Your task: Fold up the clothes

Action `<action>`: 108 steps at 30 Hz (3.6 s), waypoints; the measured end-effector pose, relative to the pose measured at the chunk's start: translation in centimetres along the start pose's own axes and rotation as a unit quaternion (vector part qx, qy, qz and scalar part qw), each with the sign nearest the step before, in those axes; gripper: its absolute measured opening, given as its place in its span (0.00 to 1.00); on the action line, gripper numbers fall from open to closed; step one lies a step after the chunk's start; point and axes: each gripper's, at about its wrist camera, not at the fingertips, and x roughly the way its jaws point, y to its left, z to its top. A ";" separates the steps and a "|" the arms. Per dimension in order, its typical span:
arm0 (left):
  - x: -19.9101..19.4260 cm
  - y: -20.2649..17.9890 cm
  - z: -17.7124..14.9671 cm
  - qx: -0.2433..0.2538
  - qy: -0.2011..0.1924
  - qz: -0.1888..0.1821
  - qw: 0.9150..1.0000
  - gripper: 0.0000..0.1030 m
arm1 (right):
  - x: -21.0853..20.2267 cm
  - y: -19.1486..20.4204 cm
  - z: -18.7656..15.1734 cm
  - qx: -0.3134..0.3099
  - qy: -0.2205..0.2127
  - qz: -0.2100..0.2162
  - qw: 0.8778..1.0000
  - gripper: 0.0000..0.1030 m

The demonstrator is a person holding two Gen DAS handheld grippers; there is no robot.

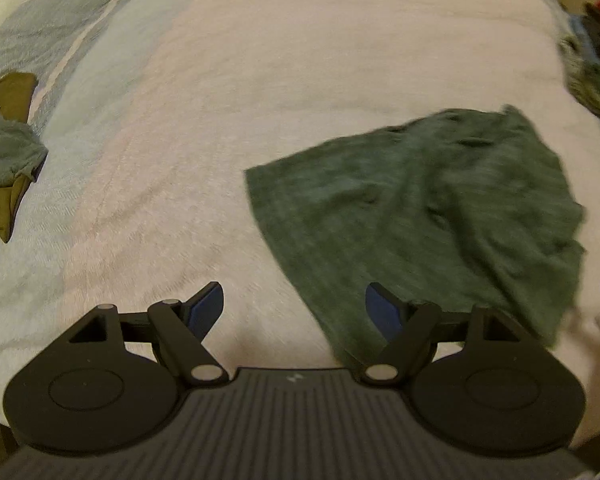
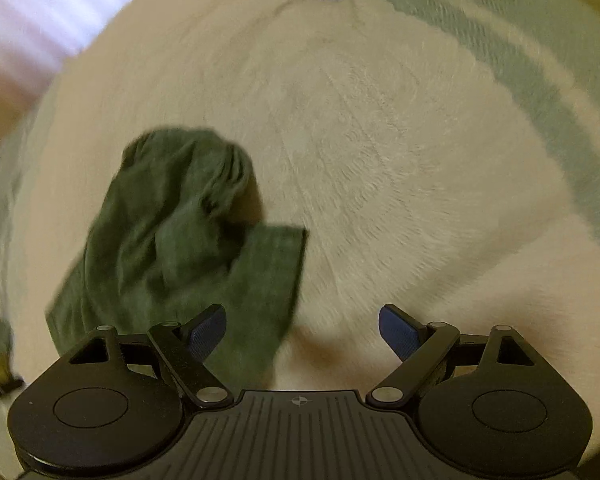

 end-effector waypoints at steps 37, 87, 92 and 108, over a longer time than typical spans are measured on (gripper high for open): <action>1.9 5.7 2.0 -0.021 -0.010 -0.152 0.988 0.39 | -7.3 -7.3 1.2 0.005 -0.039 -0.036 0.999 0.77; 6.3 9.5 -1.2 -0.179 -0.046 -0.090 0.979 0.43 | -2.2 -7.2 -1.2 0.107 -0.033 0.070 0.991 0.72; 5.7 10.2 -4.6 -0.243 -0.034 -0.113 0.963 0.45 | 1.0 -3.1 -7.0 0.136 0.071 0.154 0.976 0.57; 10.5 11.7 -2.0 -0.302 -0.043 -0.200 0.931 0.06 | 12.0 3.9 -12.2 0.288 0.147 0.241 0.915 0.01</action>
